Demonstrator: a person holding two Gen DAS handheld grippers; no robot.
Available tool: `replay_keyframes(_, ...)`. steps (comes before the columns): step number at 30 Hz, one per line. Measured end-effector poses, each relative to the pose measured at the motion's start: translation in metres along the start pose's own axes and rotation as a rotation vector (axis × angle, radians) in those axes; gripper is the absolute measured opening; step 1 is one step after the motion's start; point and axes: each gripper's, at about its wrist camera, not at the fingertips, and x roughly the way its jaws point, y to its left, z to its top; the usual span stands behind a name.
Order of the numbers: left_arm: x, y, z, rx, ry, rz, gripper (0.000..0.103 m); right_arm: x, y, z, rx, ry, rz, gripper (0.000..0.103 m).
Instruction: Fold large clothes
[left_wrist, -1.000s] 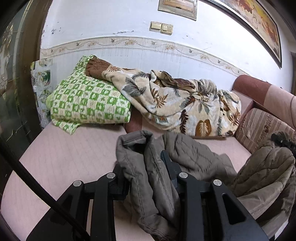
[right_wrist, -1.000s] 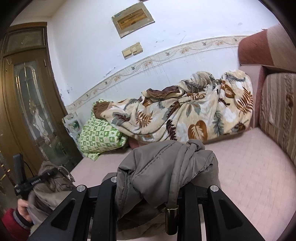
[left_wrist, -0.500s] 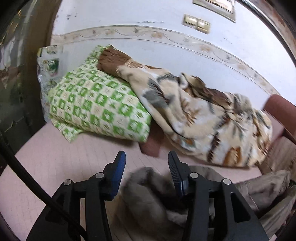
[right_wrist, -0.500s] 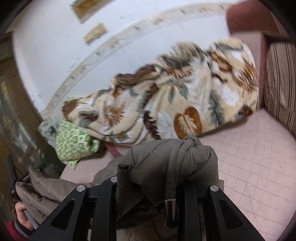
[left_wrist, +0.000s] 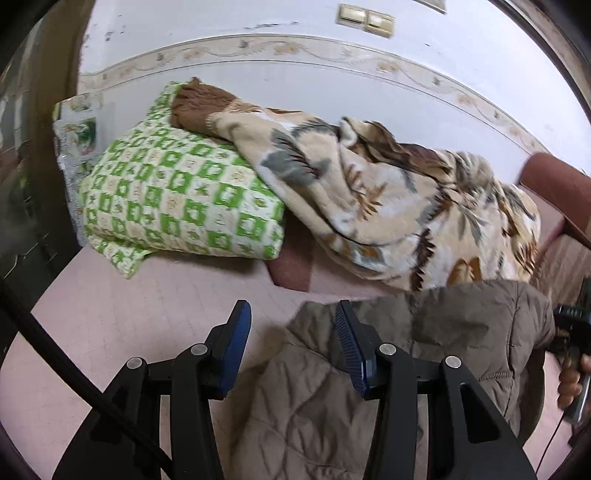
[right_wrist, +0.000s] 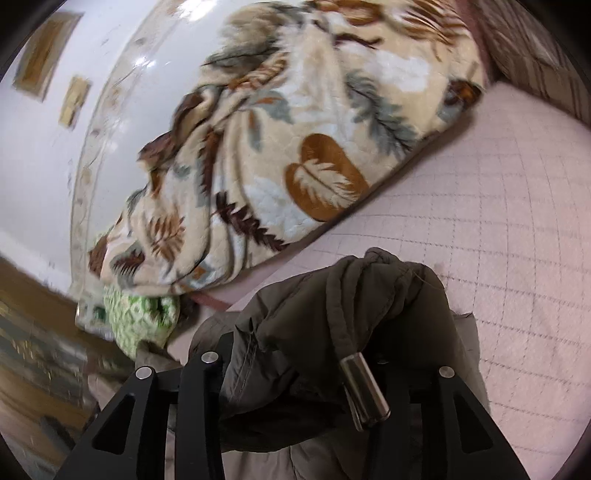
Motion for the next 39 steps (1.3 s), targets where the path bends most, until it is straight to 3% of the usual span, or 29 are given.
replay_keyframes(6,-0.006,-0.034,-0.009,0.038,-0.003,-0.064,0.046,-0.019,0.011,0.000,-0.018,0.019,0.047,0.051)
replay_keyframes(8,-0.010,-0.048,-0.013,0.057,-0.013,-0.080,0.046,-0.018,0.007,0.002,0.032,0.035,0.072,0.057)
replay_keyframes(10,-0.013,-0.059,-0.017,0.079,-0.018,-0.092,0.046,-0.021,0.002,0.005,0.095,0.029,0.138,0.077)
replay_keyframes(14,-0.010,-0.081,-0.024,0.122,-0.009,-0.131,0.046,-0.043,0.003,0.012,0.140,-0.053,0.229,0.081)
replay_keyframes(17,0.004,-0.097,-0.033,0.165,0.043,-0.159,0.046,-0.053,0.027,0.010,-0.030,-0.049,0.137,0.081)
replay_keyframes(20,0.029,-0.116,-0.047,0.208,0.099,-0.143,0.046,-0.040,0.051,-0.018,-0.260,0.004,0.025,0.080)
replay_keyframes(22,0.044,-0.126,-0.055,0.229,0.110,-0.117,0.046,-0.024,0.063,-0.043,-0.408,0.026,-0.095,0.068)
replay_keyframes(24,0.062,-0.132,-0.059,0.239,0.141,-0.104,0.046,-0.003,0.072,-0.070,-0.544,0.045,-0.146,0.058)
replay_keyframes(28,0.113,-0.134,-0.069,0.223,0.281,-0.072,0.046,0.037,0.072,-0.095,-0.616,0.075,-0.186,0.055)
replay_keyframes(35,0.149,-0.131,-0.084,0.259,0.315,0.007,0.054,0.091,0.043,-0.093,-0.611,0.151,-0.326,0.055)
replay_keyframes(39,0.159,-0.129,-0.082,0.240,0.340,0.018,0.056,0.109,0.026,-0.088,-0.573,0.187,-0.343,0.056)
